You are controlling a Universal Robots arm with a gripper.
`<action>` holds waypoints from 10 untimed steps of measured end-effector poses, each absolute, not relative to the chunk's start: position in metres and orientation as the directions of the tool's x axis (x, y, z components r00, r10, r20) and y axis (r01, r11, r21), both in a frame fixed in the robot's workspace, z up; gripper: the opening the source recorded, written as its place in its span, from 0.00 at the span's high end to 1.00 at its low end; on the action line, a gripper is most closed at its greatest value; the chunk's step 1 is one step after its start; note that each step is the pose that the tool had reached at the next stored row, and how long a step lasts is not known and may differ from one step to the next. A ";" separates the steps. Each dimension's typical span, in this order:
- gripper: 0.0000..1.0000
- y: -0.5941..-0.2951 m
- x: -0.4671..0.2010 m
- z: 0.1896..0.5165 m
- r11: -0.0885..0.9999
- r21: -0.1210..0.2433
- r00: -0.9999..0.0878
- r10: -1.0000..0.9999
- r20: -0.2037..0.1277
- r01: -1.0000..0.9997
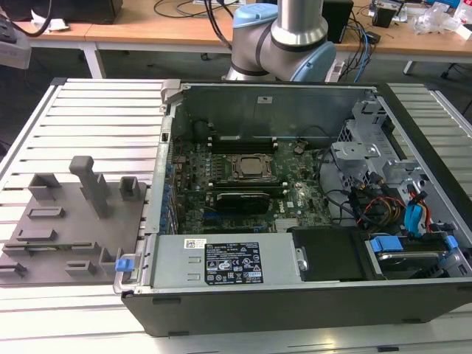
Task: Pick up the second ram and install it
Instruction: 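Pick up the second ram and move it above second insertion slot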
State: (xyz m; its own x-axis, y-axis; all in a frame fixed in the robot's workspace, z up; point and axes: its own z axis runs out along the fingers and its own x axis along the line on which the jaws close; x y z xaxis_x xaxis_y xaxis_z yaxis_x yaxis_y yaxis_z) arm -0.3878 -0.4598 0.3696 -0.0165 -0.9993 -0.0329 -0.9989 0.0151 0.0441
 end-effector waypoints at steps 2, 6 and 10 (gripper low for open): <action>0.64 -0.460 -0.388 0.368 0.015 0.044 -0.017 -0.999 -0.033 -0.999; 0.64 -0.460 -0.388 0.365 0.015 0.044 -0.017 -0.999 -0.033 -0.999; 0.64 -0.460 -0.388 0.362 0.015 0.044 -0.017 -0.999 -0.033 -0.999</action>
State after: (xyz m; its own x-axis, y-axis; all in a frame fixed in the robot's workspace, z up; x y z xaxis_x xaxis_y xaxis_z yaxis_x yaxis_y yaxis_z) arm -0.3879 -0.4598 0.3623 -0.0166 -0.9993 -0.0329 -0.9989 0.0151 0.0442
